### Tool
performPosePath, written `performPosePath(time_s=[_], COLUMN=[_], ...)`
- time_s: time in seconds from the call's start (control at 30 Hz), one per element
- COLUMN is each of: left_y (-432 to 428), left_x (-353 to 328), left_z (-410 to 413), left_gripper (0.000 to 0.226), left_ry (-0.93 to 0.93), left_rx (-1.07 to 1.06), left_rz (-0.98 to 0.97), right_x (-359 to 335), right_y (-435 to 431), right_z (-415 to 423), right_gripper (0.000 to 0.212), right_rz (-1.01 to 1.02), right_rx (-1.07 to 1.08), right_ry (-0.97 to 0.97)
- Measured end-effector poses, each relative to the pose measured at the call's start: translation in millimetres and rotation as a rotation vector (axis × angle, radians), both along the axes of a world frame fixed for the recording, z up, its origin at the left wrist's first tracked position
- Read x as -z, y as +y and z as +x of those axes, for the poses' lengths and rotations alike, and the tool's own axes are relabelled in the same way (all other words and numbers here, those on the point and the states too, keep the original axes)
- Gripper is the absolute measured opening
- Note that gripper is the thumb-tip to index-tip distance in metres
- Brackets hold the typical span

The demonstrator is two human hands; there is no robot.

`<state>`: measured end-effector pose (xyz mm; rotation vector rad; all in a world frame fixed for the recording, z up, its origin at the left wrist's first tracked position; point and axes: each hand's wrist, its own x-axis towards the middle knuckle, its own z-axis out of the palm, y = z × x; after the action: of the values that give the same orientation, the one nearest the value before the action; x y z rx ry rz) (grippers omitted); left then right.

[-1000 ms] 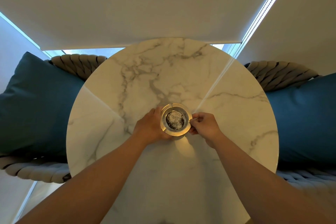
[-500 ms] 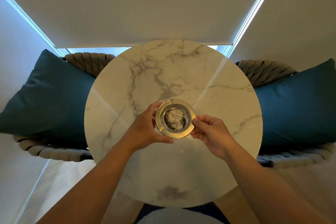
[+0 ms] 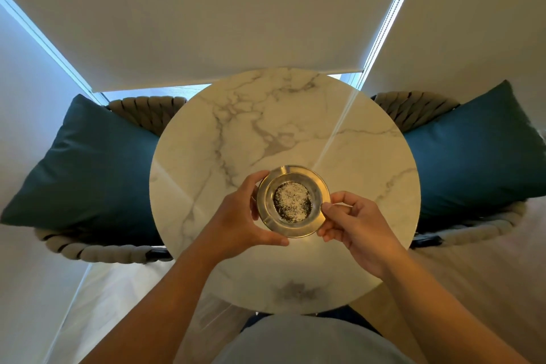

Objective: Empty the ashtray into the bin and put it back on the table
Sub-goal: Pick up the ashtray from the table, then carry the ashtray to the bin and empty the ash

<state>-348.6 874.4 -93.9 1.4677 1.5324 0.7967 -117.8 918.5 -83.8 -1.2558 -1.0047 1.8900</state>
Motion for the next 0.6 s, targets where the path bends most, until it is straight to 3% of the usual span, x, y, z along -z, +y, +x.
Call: performPosePath(time_s=[0.6], left_y=[-68.8], left_x=[-14.7], left_z=[108.5], left_gripper=[0.108], left_ry=[0.070], left_rx=[-0.216], left_rz=[-0.003], right_x=[-11.1], right_y=[-22.3], right_z=[92.8], right_gripper=[0.008], right_rz=[0.070], right_rx=[-0.204], right_ry=[0.020])
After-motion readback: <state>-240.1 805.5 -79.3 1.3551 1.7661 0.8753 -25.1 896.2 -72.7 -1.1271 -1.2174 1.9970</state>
